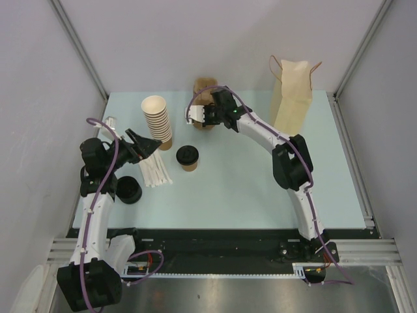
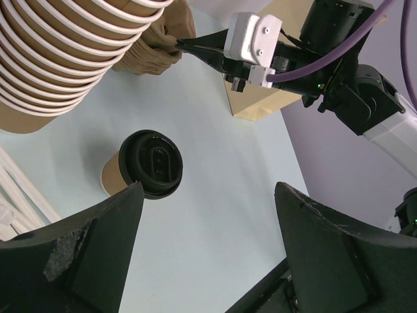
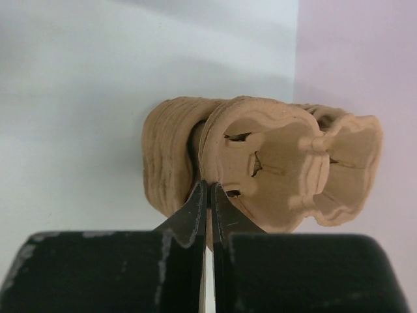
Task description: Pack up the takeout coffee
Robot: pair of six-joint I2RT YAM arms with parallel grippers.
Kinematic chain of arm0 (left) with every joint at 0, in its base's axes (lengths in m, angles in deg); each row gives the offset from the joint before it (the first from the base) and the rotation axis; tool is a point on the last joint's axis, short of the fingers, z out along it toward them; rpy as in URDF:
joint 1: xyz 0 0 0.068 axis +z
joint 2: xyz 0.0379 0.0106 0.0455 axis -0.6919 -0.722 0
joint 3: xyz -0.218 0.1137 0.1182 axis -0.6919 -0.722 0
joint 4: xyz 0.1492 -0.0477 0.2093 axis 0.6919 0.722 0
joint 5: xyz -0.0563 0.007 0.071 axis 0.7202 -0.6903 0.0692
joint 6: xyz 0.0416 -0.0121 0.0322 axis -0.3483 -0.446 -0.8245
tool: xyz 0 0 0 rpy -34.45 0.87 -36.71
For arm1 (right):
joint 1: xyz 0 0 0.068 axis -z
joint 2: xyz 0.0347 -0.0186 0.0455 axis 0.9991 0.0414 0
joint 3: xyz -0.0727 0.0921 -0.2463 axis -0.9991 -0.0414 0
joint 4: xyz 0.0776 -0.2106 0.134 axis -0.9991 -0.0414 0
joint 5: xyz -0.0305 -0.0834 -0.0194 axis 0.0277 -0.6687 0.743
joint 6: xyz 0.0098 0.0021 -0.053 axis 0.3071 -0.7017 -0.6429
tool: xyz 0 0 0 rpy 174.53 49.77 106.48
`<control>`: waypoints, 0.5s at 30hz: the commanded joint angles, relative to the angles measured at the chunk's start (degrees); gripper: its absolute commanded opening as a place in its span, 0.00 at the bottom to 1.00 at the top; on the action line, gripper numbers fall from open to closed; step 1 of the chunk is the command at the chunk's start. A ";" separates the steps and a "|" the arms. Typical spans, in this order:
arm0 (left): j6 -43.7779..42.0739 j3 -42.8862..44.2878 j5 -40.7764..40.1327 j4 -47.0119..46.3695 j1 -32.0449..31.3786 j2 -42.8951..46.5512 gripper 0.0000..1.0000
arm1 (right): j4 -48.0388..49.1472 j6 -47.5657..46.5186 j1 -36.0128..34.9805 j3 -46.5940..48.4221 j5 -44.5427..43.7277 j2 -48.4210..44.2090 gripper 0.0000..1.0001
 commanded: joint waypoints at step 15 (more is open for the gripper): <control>-1.33 0.26 1.06 -2.01 0.55 -0.12 0.87 | 11.13 -1.32 -0.76 -3.27 -3.81 -3.13 0.00</control>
